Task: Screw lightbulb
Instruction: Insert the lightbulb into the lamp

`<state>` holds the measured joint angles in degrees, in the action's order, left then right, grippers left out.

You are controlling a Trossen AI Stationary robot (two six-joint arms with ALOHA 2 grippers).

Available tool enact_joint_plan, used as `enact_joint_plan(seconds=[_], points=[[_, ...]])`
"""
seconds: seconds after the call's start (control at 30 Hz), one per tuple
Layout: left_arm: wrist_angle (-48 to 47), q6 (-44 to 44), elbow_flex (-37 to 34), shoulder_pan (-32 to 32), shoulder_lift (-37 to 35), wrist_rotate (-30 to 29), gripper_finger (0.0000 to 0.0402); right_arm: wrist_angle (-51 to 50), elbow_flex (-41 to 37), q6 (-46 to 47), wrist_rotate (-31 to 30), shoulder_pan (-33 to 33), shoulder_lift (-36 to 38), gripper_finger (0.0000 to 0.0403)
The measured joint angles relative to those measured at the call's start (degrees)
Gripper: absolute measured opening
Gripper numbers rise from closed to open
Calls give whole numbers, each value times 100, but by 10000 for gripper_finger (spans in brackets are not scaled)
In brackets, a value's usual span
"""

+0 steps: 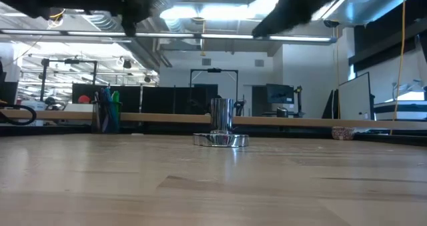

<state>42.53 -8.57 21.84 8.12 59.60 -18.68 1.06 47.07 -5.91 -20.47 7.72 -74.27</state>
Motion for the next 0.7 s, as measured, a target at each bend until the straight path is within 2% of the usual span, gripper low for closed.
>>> enact_joint_plan(seconds=[0.13, 0.2, 0.27, 0.33, 0.43, 0.5, 0.6, 0.7], points=[[-9, 225, 382, 0, 522, 0, 128, 4104, -1706, 779, 850, -423, -57, 201], [-7, 409, 627, 2, 707, 0, 128, 5524, -2106, 1503, 1191, -536, -288, 201], [-1, 694, 902, 18, 832, 1, 128, 6396, -2215, 2125, 1452, -560, -355, 201], [-1, 991, 1169, 19, 896, 2, 128, 6715, -2142, 2376, 1596, -551, -316, 202], [38, 1114, 1506, 23, 901, 30, 128, 6595, -1908, 2315, 1896, -548, -267, 202], [29, 1164, 1641, 74, 869, 271, 128, 6585, -1670, 2090, 2085, -548, -260, 197], [15, 1141, 1818, 208, 839, 399, 128, 6104, -1193, 1574, 1986, -428, -258, 166], [32, 1208, 1876, 309, 832, 429, 128, 5578, -631, 1063, 1844, -160, -272, 115]])
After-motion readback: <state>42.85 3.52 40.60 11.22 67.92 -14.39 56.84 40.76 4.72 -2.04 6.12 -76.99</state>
